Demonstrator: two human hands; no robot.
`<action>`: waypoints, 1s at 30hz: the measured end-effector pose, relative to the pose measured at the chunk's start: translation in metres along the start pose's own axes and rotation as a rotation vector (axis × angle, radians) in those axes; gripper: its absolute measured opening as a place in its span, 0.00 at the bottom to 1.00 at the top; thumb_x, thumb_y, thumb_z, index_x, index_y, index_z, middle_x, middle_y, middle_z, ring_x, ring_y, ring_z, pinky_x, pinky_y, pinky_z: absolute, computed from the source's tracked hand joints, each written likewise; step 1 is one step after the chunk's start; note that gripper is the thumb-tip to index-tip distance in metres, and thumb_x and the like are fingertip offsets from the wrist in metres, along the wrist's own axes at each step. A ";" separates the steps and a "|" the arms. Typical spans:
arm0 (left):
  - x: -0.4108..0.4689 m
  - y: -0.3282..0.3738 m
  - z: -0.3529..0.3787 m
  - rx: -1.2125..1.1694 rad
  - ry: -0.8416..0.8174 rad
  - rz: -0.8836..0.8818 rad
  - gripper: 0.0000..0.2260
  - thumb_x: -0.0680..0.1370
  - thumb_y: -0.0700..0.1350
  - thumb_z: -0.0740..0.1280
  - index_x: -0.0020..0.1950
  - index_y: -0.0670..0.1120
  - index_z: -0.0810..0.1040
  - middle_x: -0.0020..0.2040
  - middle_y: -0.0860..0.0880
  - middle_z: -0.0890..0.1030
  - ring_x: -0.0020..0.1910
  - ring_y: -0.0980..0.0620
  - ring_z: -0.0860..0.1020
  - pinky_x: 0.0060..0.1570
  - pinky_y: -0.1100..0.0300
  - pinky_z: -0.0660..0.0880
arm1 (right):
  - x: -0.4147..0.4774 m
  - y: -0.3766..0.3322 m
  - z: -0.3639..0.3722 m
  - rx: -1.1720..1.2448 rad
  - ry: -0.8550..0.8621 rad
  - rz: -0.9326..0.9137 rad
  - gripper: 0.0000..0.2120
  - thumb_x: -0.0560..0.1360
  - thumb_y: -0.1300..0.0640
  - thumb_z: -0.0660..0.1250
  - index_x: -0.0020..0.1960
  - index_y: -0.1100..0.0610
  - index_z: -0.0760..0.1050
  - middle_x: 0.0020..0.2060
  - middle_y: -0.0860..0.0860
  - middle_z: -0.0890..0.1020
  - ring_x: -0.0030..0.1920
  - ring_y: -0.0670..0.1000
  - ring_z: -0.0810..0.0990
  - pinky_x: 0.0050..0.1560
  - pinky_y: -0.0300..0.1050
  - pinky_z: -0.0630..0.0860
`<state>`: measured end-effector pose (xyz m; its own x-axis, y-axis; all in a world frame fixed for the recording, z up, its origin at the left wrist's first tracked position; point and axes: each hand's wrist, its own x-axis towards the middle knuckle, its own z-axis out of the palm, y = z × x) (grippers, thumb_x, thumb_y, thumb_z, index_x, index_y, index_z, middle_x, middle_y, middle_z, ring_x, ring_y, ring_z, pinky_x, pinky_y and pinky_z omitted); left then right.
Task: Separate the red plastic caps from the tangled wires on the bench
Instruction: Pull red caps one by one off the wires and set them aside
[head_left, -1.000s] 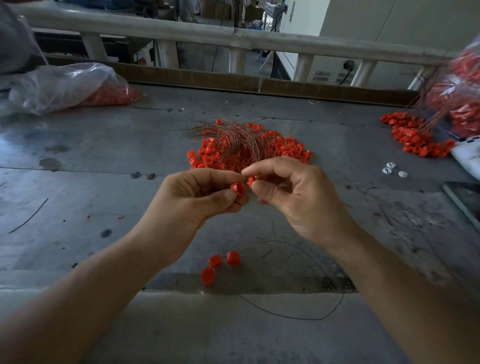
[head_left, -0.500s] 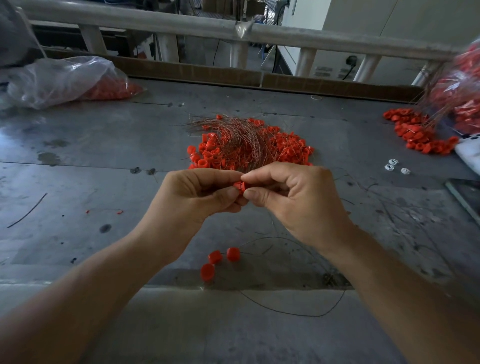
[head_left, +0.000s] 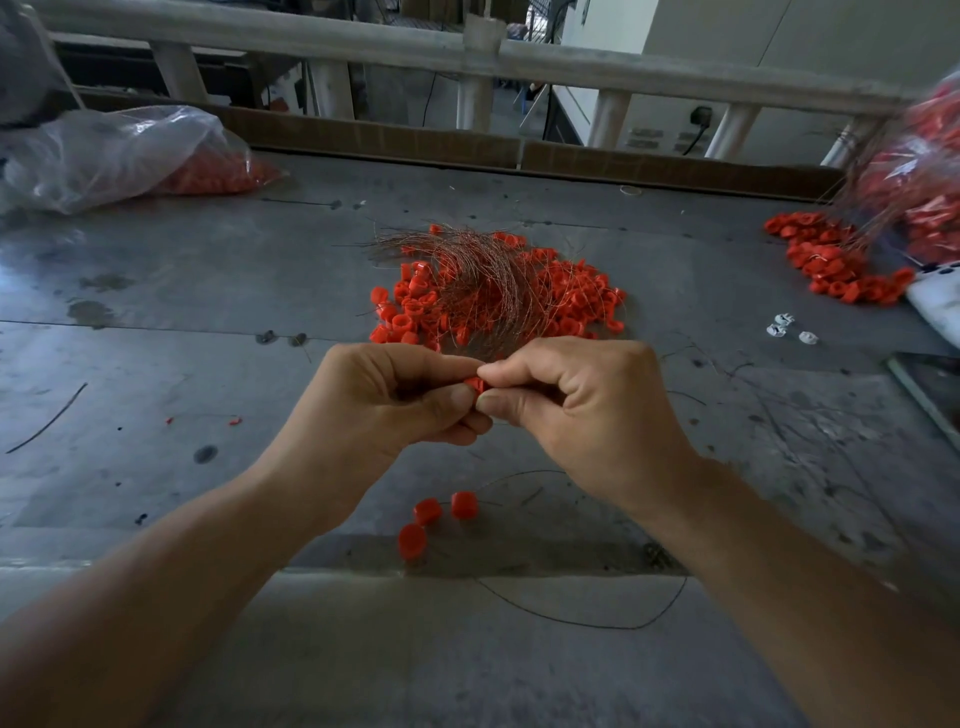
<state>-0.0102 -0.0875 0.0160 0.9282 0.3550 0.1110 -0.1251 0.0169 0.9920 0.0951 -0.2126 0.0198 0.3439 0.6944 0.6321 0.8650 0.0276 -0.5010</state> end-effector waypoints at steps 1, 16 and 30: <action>0.000 0.000 -0.001 -0.002 -0.006 -0.007 0.10 0.63 0.42 0.68 0.40 0.50 0.85 0.37 0.46 0.84 0.36 0.53 0.82 0.35 0.67 0.77 | 0.000 0.000 0.001 0.008 0.003 0.002 0.09 0.65 0.62 0.72 0.43 0.66 0.81 0.37 0.56 0.84 0.45 0.46 0.79 0.44 0.31 0.77; -0.002 0.004 -0.003 -0.169 -0.092 -0.108 0.14 0.63 0.40 0.67 0.48 0.40 0.76 0.34 0.44 0.82 0.33 0.50 0.82 0.32 0.65 0.77 | 0.004 0.006 -0.003 0.282 -0.057 0.024 0.10 0.63 0.61 0.73 0.44 0.58 0.79 0.35 0.48 0.79 0.38 0.47 0.79 0.40 0.34 0.76; -0.001 0.005 -0.006 -0.157 -0.084 -0.085 0.18 0.63 0.39 0.67 0.53 0.43 0.76 0.34 0.45 0.82 0.33 0.50 0.82 0.32 0.65 0.77 | 0.004 0.003 -0.001 0.281 -0.043 0.031 0.12 0.64 0.62 0.73 0.46 0.59 0.78 0.35 0.45 0.78 0.39 0.42 0.79 0.40 0.29 0.74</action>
<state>-0.0140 -0.0818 0.0203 0.9629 0.2669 0.0388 -0.0925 0.1917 0.9771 0.0995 -0.2108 0.0211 0.3477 0.7280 0.5908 0.7169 0.1997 -0.6680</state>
